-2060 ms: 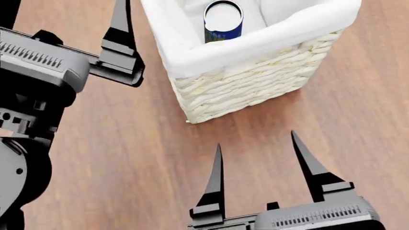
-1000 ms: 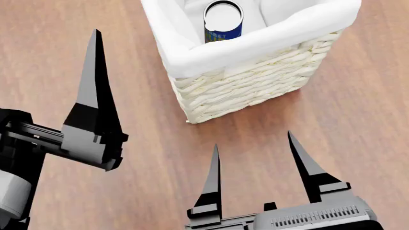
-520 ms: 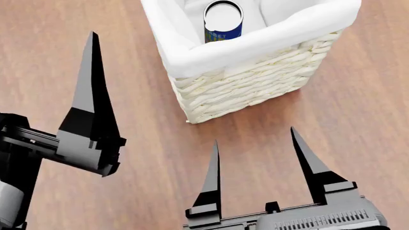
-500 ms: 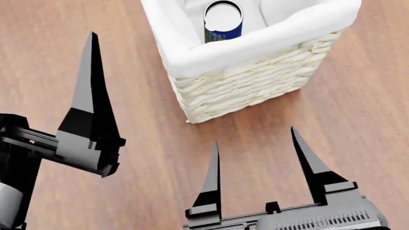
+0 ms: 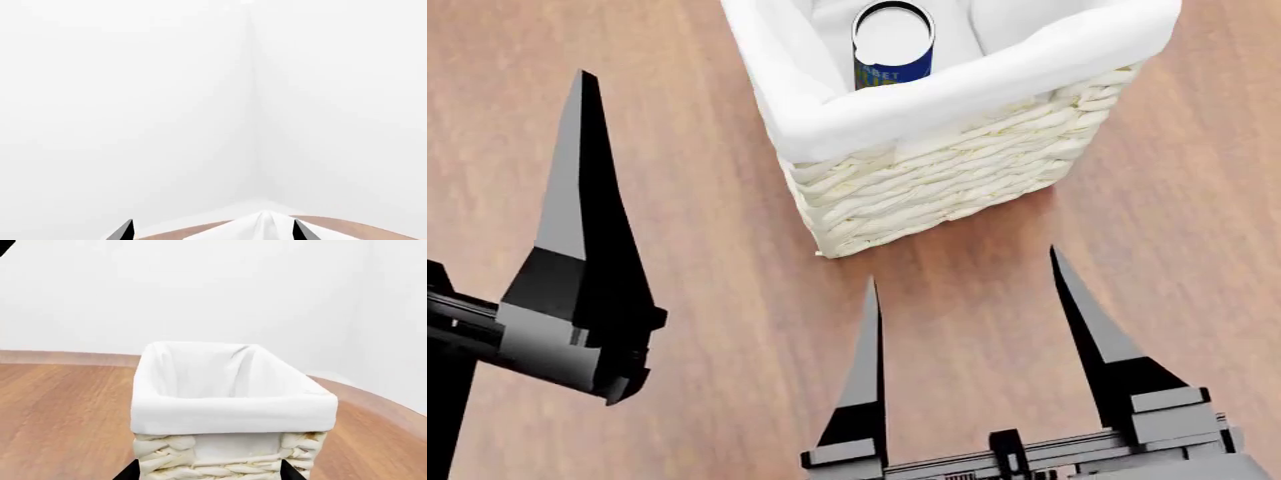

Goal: Pick up the alphabet soup and the cream cheese box, and put them in the basket.

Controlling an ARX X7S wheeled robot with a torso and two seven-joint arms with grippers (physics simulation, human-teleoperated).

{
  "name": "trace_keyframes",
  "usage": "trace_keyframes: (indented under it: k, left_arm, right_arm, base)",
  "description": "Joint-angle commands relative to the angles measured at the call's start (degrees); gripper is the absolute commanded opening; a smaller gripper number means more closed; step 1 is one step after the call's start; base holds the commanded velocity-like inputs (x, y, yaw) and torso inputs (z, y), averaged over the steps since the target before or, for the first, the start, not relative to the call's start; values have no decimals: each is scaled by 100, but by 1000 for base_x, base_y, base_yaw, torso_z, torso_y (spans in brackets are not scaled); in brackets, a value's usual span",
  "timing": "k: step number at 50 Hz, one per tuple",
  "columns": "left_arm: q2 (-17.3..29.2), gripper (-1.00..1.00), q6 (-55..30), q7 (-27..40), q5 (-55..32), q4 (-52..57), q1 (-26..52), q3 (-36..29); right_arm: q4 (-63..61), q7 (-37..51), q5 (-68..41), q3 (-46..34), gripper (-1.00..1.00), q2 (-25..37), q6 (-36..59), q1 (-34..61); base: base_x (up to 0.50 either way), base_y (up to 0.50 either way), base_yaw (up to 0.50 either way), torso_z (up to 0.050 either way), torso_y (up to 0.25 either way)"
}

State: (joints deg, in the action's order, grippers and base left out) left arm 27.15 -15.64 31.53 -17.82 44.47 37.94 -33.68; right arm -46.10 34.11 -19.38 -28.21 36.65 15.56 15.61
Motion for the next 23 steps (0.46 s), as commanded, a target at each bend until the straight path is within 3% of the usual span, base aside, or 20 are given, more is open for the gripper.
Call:
trace_keyframes:
  k: [1,23]
  left_arm:
    - [56,100,-50,59,-18,169,-10,39]
    - [127,100,-115,136,-42,466,-62,23]
  right_arm:
    - [-210,74,156,-14,100,56,20,13]
    - [-476,176,226,30,100,139,74,21]
  base:
    - [0,0,0,0,0]
    - [0,0,0,0,0]
